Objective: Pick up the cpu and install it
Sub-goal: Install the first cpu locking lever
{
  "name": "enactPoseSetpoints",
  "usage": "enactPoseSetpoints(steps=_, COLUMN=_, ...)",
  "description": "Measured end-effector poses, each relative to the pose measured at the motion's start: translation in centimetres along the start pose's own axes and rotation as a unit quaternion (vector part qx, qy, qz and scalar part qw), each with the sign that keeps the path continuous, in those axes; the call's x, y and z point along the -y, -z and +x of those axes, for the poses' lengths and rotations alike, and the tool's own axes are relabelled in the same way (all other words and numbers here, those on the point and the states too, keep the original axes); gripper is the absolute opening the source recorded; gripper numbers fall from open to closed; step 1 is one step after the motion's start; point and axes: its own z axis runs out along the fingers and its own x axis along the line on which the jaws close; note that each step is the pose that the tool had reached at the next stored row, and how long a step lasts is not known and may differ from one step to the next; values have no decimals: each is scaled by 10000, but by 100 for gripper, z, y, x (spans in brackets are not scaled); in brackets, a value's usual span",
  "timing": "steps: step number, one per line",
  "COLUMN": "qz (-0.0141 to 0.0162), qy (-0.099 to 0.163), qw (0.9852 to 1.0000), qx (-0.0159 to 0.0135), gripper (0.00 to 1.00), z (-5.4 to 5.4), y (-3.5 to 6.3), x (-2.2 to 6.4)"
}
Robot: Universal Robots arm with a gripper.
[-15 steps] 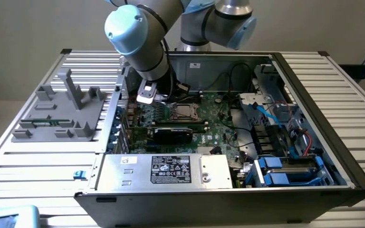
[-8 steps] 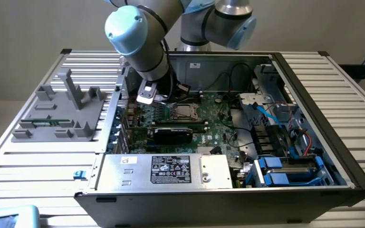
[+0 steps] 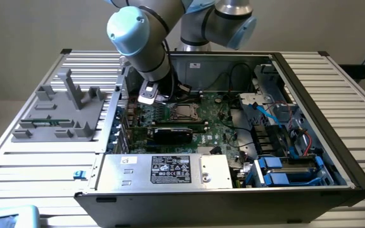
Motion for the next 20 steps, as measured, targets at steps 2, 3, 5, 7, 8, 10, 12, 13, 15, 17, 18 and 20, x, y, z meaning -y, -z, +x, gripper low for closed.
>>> enactPoseSetpoints(steps=2, qz=-1, qy=-5, qw=10000, qx=-3, gripper=12, z=6, y=-5, x=1)
enactPoseSetpoints(steps=3, qz=-1, qy=-8, qw=10000, qx=-5, gripper=12, z=8, y=-8, x=1)
enactPoseSetpoints(steps=5, qz=0, qy=-14, qw=10000, qx=-8, gripper=12, z=11, y=-13, x=0)
enactPoseSetpoints(steps=7, qz=-2, qy=-19, qw=10000, qx=-11, gripper=12, z=12, y=-18, x=-3)
enactPoseSetpoints(steps=8, qz=-2, qy=-22, qw=10000, qx=-12, gripper=12, z=12, y=-20, x=-4)
enactPoseSetpoints(steps=10, qz=-3, qy=-28, qw=10000, qx=-15, gripper=12, z=12, y=-23, x=-5)
enactPoseSetpoints(steps=12, qz=-4, qy=-35, qw=10000, qx=-19, gripper=12, z=11, y=-27, x=-7)
enactPoseSetpoints(steps=13, qz=-5, qy=-39, qw=10000, qx=-21, gripper=12, z=11, y=-29, x=-8)
enactPoseSetpoints(steps=15, qz=-7, qy=-46, qw=10000, qx=-24, gripper=12, z=11, y=-30, x=-9)
enactPoseSetpoints(steps=17, qz=-7, qy=-54, qw=10000, qx=-29, gripper=12, z=11, y=-32, x=-10)
enactPoseSetpoints(steps=18, qz=-7, qy=-58, qw=10000, qx=-31, gripper=12, z=11, y=-33, x=-10)
enactPoseSetpoints(steps=20, qz=-9, qy=-67, qw=10000, qx=-36, gripper=12, z=11, y=-34, x=-10)
